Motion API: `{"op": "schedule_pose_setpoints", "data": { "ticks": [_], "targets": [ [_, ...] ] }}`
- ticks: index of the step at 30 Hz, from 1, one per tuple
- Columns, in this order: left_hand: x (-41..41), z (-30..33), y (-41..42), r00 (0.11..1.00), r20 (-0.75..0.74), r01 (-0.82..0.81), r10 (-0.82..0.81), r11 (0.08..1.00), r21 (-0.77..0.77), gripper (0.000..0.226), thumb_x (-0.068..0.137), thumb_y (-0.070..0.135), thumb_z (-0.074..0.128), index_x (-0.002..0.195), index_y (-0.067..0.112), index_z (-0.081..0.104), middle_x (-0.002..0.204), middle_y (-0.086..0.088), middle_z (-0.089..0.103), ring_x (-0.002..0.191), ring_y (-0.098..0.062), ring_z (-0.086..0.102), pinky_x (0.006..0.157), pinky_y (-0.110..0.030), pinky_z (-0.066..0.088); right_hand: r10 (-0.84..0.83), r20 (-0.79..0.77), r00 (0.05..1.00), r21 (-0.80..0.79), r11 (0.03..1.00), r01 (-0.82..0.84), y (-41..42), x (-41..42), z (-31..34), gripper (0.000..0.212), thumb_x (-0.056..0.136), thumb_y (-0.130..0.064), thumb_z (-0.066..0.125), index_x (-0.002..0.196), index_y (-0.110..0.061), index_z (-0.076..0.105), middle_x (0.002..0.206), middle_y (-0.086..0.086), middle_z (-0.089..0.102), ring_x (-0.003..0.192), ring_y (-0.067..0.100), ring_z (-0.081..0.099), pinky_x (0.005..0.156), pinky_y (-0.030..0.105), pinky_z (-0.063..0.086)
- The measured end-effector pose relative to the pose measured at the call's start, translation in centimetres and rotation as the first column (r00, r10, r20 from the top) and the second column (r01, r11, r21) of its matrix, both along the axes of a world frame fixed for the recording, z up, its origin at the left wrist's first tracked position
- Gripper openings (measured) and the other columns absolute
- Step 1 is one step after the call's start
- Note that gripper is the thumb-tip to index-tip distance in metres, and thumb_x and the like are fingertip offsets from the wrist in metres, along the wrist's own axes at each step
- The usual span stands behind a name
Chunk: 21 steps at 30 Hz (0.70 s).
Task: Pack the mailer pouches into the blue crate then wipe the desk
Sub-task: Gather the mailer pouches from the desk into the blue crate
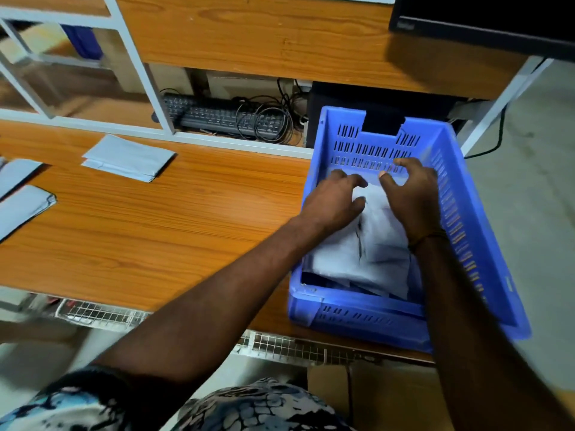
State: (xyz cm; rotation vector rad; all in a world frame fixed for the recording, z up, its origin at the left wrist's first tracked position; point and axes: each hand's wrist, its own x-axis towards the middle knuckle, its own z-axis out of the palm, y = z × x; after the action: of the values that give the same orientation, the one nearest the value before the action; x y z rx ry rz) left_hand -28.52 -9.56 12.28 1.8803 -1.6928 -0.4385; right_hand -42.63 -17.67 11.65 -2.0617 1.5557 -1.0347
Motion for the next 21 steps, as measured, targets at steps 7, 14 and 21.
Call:
{"op": "schedule_pose_setpoints", "data": {
  "ticks": [7, 14, 21],
  "targets": [
    [8.7, 1.6, 10.4, 0.959, -0.246, -0.212, 0.138, 0.928, -0.305, 0.021, 0.092, 0.013, 0.062, 0.11, 0.017, 0.071, 0.11, 0.0, 0.068, 0.088, -0.013, 0.064, 0.073, -0.012, 0.046, 0.23, 0.152, 0.961, -0.127, 0.969, -0.212, 8.9, 8.1, 3.2, 0.028, 0.089, -0.025, 0.065, 0.116, -0.019, 0.067, 0.108, 0.009, 0.059, 0.075, 0.012, 0.057, 0.078, 0.016, 0.047],
    [19.1, -1.6, 19.9, 0.844, -0.315, -0.505, 0.433, 0.841, -0.195, 0.019, 0.095, 0.02, 0.061, 0.11, 0.023, 0.072, 0.111, 0.009, 0.069, 0.083, -0.004, 0.063, 0.065, -0.005, 0.039, 0.49, 0.112, 0.864, -0.037, 0.871, -0.49, 16.8, 20.3, 1.8, 0.022, 0.088, -0.026, 0.067, 0.111, -0.027, 0.066, 0.107, 0.001, 0.057, 0.068, 0.012, 0.061, 0.071, 0.018, 0.045],
    [29.2, -4.4, 29.4, 0.726, -0.275, -0.679, 0.631, 0.722, -0.133, 0.018, 0.097, 0.024, 0.058, 0.11, 0.021, 0.071, 0.108, 0.005, 0.07, 0.087, -0.011, 0.063, 0.068, -0.026, 0.049, 0.695, -0.029, 0.719, 0.11, 0.717, -0.688, 25.1, 31.9, -0.9, 0.022, 0.091, -0.028, 0.064, 0.113, -0.03, 0.064, 0.106, -0.002, 0.052, 0.076, 0.012, 0.057, 0.073, 0.03, 0.049]
  ]
}}
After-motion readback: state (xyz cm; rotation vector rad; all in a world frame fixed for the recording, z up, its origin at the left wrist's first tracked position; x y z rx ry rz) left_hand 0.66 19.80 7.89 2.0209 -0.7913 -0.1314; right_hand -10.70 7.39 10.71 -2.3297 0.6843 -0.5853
